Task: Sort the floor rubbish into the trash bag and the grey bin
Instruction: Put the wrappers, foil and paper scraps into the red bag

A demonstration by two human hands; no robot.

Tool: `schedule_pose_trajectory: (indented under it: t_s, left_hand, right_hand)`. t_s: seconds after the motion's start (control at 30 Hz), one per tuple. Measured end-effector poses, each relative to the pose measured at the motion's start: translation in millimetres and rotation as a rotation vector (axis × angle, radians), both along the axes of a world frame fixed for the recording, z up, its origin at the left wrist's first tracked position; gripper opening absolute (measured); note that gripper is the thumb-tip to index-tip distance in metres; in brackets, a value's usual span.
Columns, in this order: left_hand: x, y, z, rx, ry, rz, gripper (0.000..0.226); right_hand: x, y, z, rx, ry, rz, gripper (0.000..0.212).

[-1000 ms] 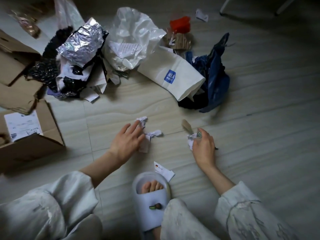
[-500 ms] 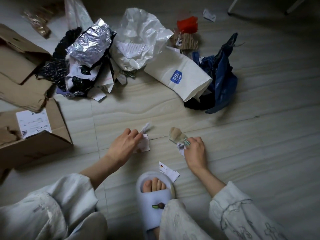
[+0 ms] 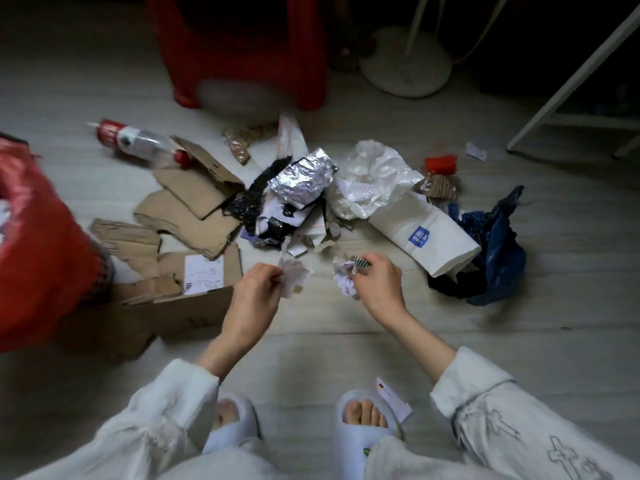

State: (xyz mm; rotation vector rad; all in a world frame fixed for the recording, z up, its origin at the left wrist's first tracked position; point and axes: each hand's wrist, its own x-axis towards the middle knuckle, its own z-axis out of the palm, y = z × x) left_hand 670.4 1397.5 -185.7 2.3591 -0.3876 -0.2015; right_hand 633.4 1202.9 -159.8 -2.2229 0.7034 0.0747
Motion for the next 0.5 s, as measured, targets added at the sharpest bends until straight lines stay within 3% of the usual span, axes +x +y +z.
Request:
schedule_pose_trajectory:
  t_s: [0.17, 0.33, 0.5]
  left_hand:
    - [29.6, 63.5, 70.5, -0.069, -0.167, 0.160, 0.020]
    - [40.5, 150.0, 118.8, -0.116, -0.282, 0.438, 0.042]
    - [49.0, 246.1, 131.3, 0.006, -0.310, 0.705, 0.032]
  right_hand:
    - [68.6, 66.8, 77.4, 0.057, -0.143, 0.149, 0.010]
    - [107.4, 158.9, 131.1, 0.147, -0.172, 0.363, 0.006]
    - [137.9, 264.5, 146.5, 0.297, -0.182, 0.511, 0.010]
